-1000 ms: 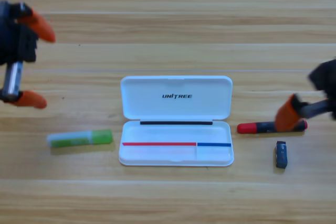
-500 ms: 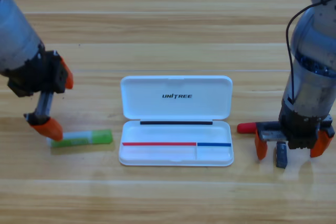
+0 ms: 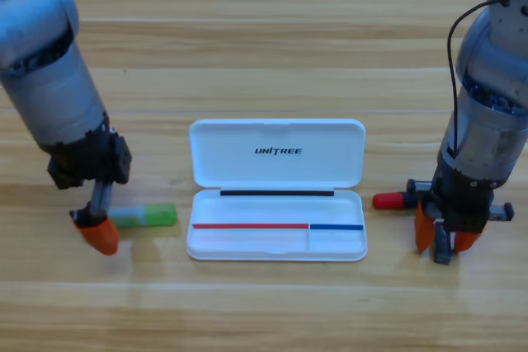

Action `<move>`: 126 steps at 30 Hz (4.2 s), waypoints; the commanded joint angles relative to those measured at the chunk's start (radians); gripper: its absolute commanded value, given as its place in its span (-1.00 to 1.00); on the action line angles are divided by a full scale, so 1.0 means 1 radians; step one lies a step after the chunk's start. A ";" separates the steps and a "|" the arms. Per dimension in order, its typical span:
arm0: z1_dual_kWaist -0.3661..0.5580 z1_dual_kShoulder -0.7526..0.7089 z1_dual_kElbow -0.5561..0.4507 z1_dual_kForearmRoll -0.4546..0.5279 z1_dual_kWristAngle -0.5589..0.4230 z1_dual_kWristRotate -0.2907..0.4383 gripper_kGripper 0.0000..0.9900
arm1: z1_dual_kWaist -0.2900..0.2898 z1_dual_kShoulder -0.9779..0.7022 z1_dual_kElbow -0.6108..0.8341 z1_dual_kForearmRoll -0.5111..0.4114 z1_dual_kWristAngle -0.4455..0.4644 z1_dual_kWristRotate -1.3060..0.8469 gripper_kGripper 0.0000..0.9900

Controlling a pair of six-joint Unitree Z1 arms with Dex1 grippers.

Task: Clean up eraser and pencils

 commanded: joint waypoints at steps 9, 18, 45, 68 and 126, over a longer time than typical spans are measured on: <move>0.019 0.070 0.086 -0.126 -0.001 -0.047 0.94 | 0.019 0.011 -0.122 0.233 0.032 -0.444 -0.98; 0.023 0.087 0.107 -0.150 0.009 -0.036 0.89 | 0.111 -0.026 -0.306 0.465 0.065 -1.195 -1.00; 0.037 0.065 0.218 -0.287 0.015 0.041 0.28 | 0.180 0.258 -0.588 0.391 0.001 -1.487 -1.00; 0.037 0.010 0.256 -0.322 0.016 0.084 -1.00 | 0.192 0.315 -0.642 0.382 -0.004 -1.467 -1.00; -0.227 0.169 -0.358 0.177 -0.070 -0.068 -1.00 | -0.142 0.042 -0.162 0.080 -0.011 -1.864 0.83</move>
